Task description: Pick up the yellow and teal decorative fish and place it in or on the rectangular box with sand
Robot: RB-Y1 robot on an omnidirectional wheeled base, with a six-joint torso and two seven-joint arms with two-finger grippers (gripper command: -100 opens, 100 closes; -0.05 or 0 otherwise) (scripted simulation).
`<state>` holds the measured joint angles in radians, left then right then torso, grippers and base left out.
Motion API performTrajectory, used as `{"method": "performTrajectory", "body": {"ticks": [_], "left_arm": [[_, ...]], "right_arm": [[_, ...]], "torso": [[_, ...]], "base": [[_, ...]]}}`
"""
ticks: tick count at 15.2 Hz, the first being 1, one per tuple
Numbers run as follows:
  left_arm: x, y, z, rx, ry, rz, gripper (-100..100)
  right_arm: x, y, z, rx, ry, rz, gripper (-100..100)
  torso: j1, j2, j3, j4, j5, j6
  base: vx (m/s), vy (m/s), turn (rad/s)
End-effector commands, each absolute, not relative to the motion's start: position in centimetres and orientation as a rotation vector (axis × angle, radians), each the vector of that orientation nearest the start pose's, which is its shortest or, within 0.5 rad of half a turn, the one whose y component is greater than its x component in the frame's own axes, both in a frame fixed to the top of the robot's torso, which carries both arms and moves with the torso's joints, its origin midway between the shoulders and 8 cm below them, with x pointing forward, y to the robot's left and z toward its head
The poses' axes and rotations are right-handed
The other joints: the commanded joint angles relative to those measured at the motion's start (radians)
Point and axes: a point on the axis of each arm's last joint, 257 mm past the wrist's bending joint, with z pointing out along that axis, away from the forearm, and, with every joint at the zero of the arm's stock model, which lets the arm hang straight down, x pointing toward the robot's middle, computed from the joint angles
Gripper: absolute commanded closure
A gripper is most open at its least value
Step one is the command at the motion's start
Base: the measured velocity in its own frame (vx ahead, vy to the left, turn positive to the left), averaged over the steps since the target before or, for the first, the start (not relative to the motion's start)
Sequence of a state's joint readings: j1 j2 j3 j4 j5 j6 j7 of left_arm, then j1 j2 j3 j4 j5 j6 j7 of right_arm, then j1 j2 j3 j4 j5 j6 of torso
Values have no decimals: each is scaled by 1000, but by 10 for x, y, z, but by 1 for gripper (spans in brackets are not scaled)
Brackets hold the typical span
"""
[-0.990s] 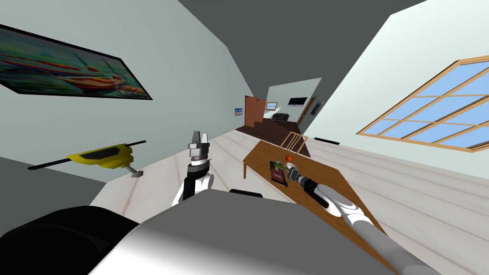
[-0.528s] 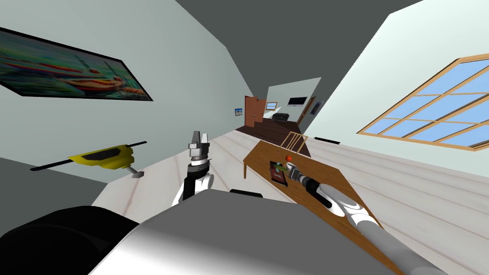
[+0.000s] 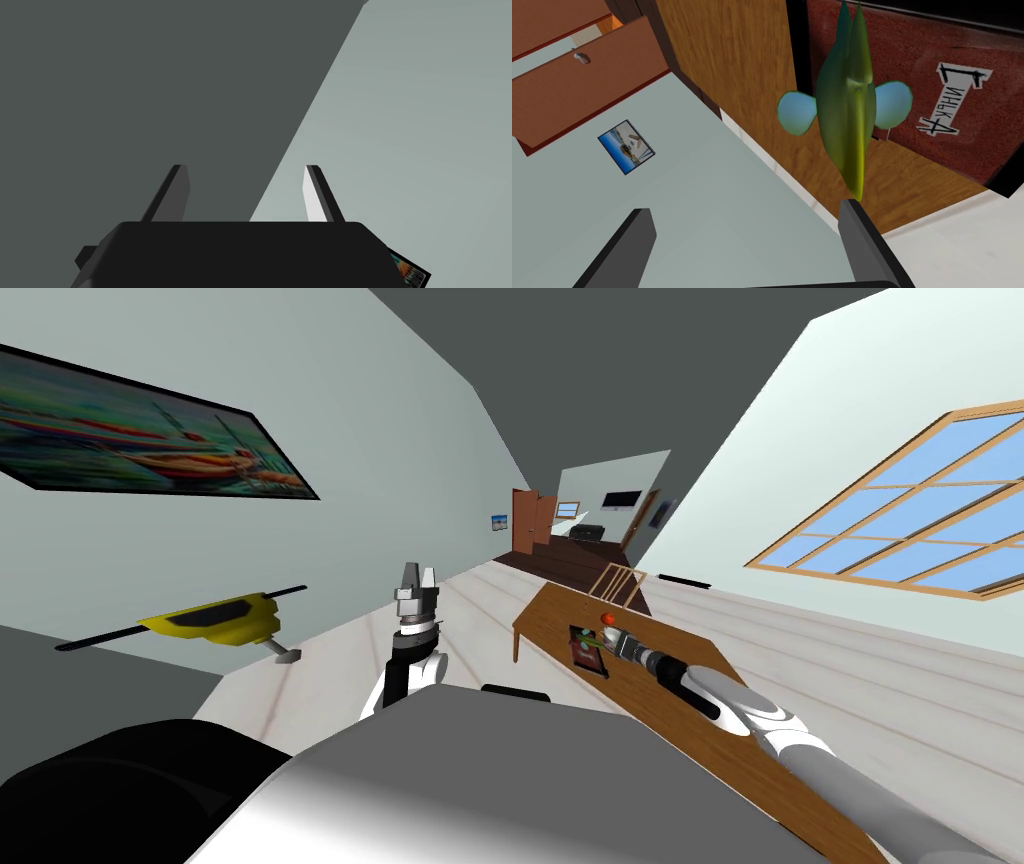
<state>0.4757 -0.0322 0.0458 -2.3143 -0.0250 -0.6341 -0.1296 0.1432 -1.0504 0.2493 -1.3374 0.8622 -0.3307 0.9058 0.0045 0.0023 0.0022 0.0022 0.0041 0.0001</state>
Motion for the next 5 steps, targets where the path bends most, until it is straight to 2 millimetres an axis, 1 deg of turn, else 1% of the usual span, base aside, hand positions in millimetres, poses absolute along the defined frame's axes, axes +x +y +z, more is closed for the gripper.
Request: {"method": "performTrajectory", "body": {"ticks": [1,5], "left_arm": [[310,283,70,-464,494,-1161,0],[310,283,70,-464,494,-1161,0]], "right_arm": [[428,-468,-330,-1363,1706,-526,-100],[428,-468,-330,-1363,1706,-526,-100]], "torso": [[0,0,0,0,0,0],[-4,0,0,0,-1,0]], "base": [[-1,15,-3],[0,2,0]]}}
